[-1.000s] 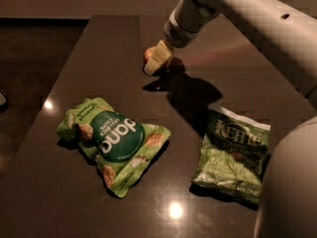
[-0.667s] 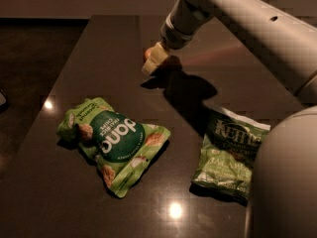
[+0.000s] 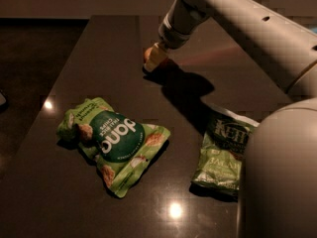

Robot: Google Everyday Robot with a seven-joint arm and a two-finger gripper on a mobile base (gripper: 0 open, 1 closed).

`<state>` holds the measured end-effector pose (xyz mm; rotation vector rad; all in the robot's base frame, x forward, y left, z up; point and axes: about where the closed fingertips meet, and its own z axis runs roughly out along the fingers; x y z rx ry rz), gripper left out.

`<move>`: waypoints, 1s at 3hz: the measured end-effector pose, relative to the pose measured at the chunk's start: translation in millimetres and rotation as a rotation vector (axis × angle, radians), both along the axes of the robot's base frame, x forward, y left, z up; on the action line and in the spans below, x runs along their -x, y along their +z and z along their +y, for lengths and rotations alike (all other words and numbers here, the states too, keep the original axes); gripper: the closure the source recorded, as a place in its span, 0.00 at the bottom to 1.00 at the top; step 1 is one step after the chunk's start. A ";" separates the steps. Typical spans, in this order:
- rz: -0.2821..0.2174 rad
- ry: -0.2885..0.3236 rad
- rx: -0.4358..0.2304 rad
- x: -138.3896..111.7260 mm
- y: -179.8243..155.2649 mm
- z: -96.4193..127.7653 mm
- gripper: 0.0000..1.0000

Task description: Move apple near green jalapeno chip bag

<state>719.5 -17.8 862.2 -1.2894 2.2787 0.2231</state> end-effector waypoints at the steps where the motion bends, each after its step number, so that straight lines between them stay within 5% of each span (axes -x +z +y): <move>1: -0.003 0.011 -0.019 3.1 6.6 -1.5 0.52; 3: 0.002 0.005 -0.058 29.6 28.9 -35.8 0.98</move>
Offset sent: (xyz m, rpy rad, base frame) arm -0.0246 -0.0312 0.0378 0.0675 -0.0167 0.0106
